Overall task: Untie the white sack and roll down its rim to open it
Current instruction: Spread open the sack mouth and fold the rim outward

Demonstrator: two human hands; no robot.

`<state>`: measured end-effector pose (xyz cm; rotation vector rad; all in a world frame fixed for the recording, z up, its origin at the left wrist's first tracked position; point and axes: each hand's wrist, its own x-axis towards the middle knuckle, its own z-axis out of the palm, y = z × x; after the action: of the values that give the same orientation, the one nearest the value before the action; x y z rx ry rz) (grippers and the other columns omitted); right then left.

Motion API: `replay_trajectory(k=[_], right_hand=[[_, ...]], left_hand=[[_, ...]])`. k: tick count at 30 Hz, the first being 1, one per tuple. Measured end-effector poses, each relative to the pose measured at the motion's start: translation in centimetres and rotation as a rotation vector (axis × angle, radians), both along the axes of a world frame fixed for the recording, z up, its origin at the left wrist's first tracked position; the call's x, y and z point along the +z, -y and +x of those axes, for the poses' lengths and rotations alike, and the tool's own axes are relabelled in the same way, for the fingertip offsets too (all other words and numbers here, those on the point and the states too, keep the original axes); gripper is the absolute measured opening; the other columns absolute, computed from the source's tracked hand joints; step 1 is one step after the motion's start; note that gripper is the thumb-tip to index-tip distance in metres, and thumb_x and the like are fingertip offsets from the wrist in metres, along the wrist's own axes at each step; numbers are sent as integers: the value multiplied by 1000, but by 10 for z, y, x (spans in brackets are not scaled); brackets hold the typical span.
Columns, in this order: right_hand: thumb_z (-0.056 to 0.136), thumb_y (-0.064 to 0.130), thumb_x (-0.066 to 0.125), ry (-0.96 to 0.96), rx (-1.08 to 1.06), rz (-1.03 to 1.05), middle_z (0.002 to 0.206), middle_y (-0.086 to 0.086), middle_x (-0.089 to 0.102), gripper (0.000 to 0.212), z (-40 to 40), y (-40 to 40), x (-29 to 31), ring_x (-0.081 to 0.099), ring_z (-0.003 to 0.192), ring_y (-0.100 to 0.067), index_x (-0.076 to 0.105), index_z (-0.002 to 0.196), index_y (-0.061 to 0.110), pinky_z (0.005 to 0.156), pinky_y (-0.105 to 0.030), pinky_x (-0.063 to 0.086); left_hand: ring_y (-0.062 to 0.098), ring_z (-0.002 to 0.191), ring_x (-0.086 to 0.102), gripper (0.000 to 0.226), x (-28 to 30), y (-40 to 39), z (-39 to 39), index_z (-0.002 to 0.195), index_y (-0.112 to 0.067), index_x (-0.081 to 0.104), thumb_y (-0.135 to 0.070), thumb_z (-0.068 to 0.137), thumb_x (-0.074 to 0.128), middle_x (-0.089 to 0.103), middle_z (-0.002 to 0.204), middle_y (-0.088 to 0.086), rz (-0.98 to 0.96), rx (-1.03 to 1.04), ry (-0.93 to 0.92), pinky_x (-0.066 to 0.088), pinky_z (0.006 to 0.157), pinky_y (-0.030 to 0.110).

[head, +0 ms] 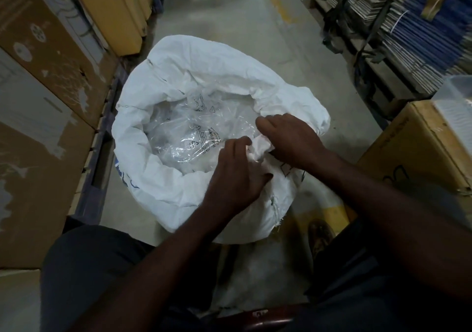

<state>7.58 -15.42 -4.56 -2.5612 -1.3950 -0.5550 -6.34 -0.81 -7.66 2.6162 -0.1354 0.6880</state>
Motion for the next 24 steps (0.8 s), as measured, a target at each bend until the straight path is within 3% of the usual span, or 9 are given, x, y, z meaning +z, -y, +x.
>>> replay_trajectory(k=[3, 6, 10, 13, 15, 16, 19, 22, 24], right_hand=[[70, 1, 72, 20, -33, 14, 85, -4, 56, 50, -1, 2, -9, 58, 71, -32, 52, 113, 16, 58, -42, 45], [68, 2, 71, 59, 100, -88, 91, -5, 56, 40, -2, 3, -17, 58, 79, -30, 64, 106, 13, 65, -42, 45], [66, 28, 73, -76, 155, -230, 107, -2, 52, 50, -12, 7, -19, 55, 97, -25, 65, 114, 17, 82, -41, 44], [73, 48, 78, -441, 163, -332, 123, -2, 50, 76, -20, 14, -9, 53, 111, -20, 57, 140, 19, 93, -36, 49], [86, 45, 78, -690, 174, -271, 126, -4, 60, 62, -12, 18, 5, 62, 110, -17, 63, 140, 18, 96, -35, 53], [92, 41, 73, -712, 185, -120, 123, -3, 66, 47, -4, 17, 14, 67, 107, -16, 69, 133, 19, 96, -36, 55], [93, 26, 65, -375, 108, 157, 135, -4, 66, 32, 27, -1, 27, 62, 123, -22, 74, 123, 23, 111, -36, 45], [87, 17, 69, -59, -35, -26, 167, -5, 35, 45, 48, -32, 17, 31, 154, -35, 71, 129, 32, 125, -60, 20], [84, 19, 71, -72, -113, -107, 176, 2, 10, 63, 55, -47, 7, 9, 161, -40, 60, 141, 43, 119, -75, 12]], left_hand=[[34, 128, 59, 96, -3, -8, 3, 153, -11, 47, -71, 83, 76, 59, 140, 12, -179, 156, -258, 49, 107, 47], [20, 110, 69, 66, 3, -20, 6, 132, -18, 63, -64, 87, 78, 73, 120, 1, -179, 144, -525, 50, 91, 33], [29, 75, 64, 28, 2, -23, -7, 95, -26, 56, -27, 81, 80, 66, 75, 0, -192, 64, -338, 48, 68, 43], [29, 87, 56, 38, -7, -24, -9, 102, -31, 60, -17, 69, 71, 61, 82, -5, 220, 35, -241, 31, 69, 37], [28, 92, 53, 44, -8, -23, -6, 106, -31, 63, -16, 65, 66, 59, 89, -6, 353, -8, -225, 24, 71, 37], [29, 94, 54, 43, -8, -23, -5, 107, -31, 64, -17, 66, 63, 58, 90, -5, 379, -13, -228, 26, 71, 38], [31, 100, 56, 41, -10, -19, -5, 109, -32, 66, -19, 72, 53, 57, 101, -3, 422, -29, -244, 37, 75, 42], [33, 100, 60, 40, -10, -17, -4, 108, -29, 68, -17, 79, 44, 59, 114, 3, 371, -71, -251, 38, 72, 40], [34, 91, 62, 35, -10, -22, -2, 107, -25, 69, -16, 83, 45, 62, 120, 7, 341, -103, -222, 39, 65, 39]])
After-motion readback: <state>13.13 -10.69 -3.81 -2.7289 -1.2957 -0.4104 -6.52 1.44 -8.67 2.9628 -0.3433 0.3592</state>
